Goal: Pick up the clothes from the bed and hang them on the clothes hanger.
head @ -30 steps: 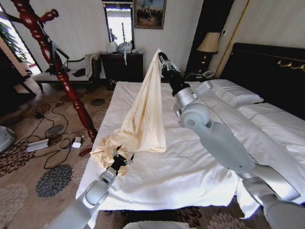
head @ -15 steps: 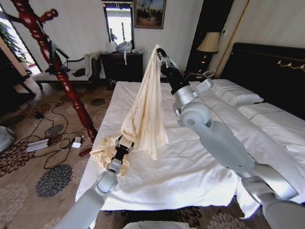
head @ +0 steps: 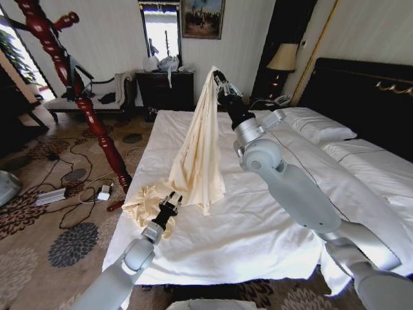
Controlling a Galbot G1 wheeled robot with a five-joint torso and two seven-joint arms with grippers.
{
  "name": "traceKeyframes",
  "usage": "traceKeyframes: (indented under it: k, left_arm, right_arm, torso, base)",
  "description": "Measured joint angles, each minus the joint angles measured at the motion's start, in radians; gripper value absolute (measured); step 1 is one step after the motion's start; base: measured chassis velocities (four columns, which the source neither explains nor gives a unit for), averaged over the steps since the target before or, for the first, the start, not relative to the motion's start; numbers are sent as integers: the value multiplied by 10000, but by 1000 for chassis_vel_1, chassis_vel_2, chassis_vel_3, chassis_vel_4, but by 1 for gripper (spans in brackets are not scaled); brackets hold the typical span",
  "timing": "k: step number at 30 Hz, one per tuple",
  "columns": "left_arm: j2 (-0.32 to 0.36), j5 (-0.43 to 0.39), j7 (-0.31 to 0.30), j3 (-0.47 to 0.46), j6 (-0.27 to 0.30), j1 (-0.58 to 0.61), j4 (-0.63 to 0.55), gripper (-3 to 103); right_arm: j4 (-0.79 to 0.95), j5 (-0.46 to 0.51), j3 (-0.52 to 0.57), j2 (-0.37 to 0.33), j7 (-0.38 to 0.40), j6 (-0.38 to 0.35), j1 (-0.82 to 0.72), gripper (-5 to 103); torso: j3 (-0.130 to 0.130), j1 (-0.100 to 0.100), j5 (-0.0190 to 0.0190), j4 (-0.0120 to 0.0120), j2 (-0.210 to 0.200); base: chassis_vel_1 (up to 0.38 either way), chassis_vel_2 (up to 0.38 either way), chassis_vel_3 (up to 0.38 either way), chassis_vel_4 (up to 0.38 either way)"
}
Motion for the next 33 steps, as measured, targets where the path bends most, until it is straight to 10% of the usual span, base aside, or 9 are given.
traceKeyframes:
  k: [17,24,33]
  left_arm:
    - [-869,3082,-791,-337,-407,-413,1343,98]
    - [-1314,3423,-941,-331,-442,-813,2007,97]
    - [-1454,2774,-970,-284,-654,-909,1887,66]
  right_arm:
    - [269,69,106,-101,30,1,-106,0]
    - [332,96,141,-122,33,2,-88,0]
    - [363,43,243,-193,16,22,-229,0]
  torso:
    - [0,0,1,-1,-1]
    - [0,0,0,-1,0]
    - [1,0,1,-1,-1]
  base:
    - [0,0,0,0]
    - [0,0,0,0]
    - [0,0,0,0]
